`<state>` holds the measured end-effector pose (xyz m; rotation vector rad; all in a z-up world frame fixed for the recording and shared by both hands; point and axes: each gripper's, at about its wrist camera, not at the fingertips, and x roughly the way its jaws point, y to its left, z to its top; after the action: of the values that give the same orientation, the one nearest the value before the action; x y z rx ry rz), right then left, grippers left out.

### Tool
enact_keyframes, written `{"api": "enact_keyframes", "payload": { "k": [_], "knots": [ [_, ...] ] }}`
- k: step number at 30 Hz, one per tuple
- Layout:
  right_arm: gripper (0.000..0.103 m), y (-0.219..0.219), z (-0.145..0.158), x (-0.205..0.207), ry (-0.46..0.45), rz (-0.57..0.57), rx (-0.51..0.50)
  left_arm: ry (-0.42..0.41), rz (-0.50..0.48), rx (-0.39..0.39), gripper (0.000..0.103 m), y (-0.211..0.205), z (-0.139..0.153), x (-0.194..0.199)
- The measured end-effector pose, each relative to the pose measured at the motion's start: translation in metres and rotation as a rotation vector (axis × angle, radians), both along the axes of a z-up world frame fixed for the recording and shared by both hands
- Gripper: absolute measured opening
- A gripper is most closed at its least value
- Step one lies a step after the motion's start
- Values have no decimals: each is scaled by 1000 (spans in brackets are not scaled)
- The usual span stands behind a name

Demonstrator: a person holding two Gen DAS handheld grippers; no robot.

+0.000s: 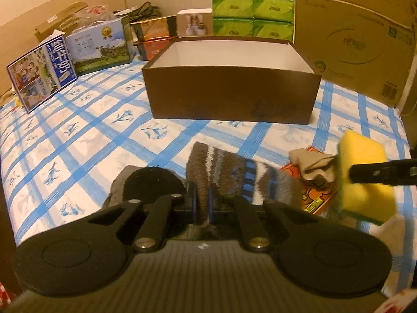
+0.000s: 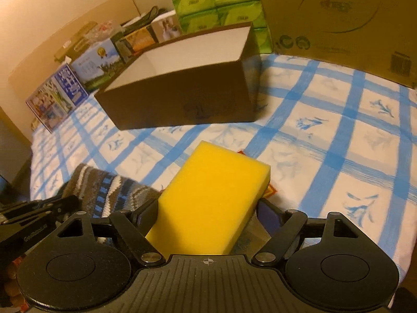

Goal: Organize soft objects
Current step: 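Carry the striped glove with the left tool while the right tool carries the sponge to the brown box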

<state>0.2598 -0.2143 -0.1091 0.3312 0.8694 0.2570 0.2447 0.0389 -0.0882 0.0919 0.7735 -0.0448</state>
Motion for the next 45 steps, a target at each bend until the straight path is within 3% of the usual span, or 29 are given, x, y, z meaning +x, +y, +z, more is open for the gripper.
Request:
{"api": "enact_keyframes", "payload": {
  "k": [8, 10, 13, 14, 17, 20, 22, 27, 34, 41, 45],
  "knots": [
    [81, -39, 15, -22, -72, 70, 154, -11, -15, -38, 8, -6, 12, -20],
    [81, -40, 21, -24, -81, 80, 93, -16, -18, -50, 8, -7, 16, -24],
    [81, -22, 20, -20, -5, 177, -176, -24, -25, -66, 8, -9, 20, -30],
    [81, -19, 18, -20, 29, 200, -207, -26, -29, -71, 8, -10, 22, -31],
    [81, -20, 11, -19, 136, 249, -158, -29, -35, -79, 8, -12, 24, -36],
    [81, -11, -9, -21, 231, 251, -276, -22, -40, -84, 8, -14, 23, -41],
    [81, -15, -16, -27, 246, 251, -282, -18, -45, -90, 8, -15, 23, -45],
    [81, -39, 24, -50, 12, 241, -36, -19, -39, -110, 8, -12, 27, -54],
    [81, -57, 84, -55, -203, 225, 37, -62, -18, -120, 8, -8, 44, -61],
    [81, -57, 87, -52, -131, 192, -54, -103, -22, -126, 8, -5, 60, -64],
    [81, -65, 93, -47, -138, 186, -72, -126, -25, -135, 8, -1, 71, -62]
  ]
}}
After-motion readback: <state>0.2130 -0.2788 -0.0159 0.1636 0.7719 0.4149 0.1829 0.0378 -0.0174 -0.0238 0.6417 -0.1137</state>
